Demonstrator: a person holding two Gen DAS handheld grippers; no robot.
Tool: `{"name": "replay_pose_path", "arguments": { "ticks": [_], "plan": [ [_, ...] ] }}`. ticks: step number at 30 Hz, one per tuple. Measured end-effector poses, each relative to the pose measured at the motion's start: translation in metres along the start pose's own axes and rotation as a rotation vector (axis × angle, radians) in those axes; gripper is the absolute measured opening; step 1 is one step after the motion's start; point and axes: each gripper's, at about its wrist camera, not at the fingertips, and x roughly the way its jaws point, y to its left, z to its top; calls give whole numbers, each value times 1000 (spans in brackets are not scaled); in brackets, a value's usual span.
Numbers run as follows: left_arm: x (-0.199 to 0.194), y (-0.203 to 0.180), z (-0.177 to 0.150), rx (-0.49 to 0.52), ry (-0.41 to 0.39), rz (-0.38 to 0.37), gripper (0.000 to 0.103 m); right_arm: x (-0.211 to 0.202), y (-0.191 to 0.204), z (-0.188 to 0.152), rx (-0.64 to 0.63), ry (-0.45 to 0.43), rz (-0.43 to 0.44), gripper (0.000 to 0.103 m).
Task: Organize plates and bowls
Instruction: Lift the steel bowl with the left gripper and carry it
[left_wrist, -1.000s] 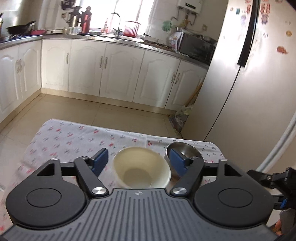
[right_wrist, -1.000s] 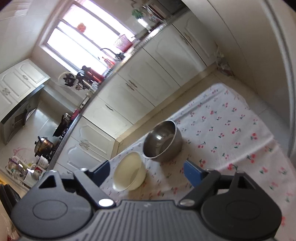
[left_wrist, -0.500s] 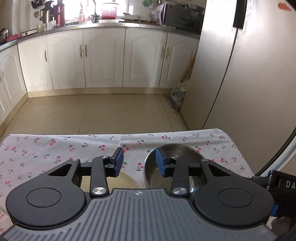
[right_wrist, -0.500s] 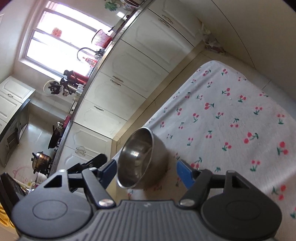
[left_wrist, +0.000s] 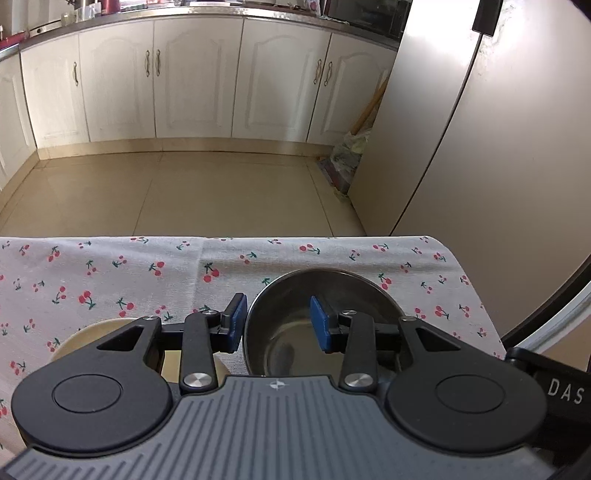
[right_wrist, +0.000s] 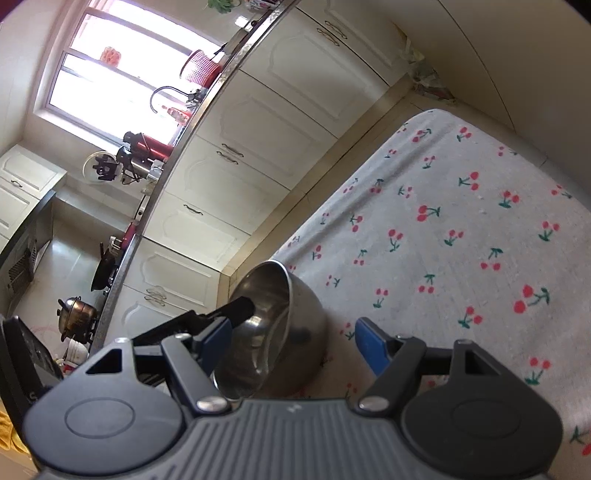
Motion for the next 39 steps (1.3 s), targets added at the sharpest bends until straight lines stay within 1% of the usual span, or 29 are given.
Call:
{"name": "replay_pose_path", "arguments": {
  "ticks": [3, 8, 16, 22, 28, 39],
  "plan": [
    [1, -1, 0, -13, 1, -8, 40, 3, 1, -2, 6, 13, 27, 70],
    [-2, 2, -1, -53, 9, -43, 39, 2, -1, -1, 24, 18, 66, 68],
    [-9, -3, -8, -71, 29, -77, 39, -11, -6, -3, 31, 7, 63, 69],
    [-21, -16, -19, -41, 36, -93, 38, -28, -10, -6, 39, -15, 67, 69],
    [-37, -27, -29, -12, 21, -112, 37, -47, -10, -14, 35, -34, 68, 70],
    [-66, -32, -51, -58, 24, -171, 36, -88, -14, -30, 17, -56, 86, 70]
  ]
}}
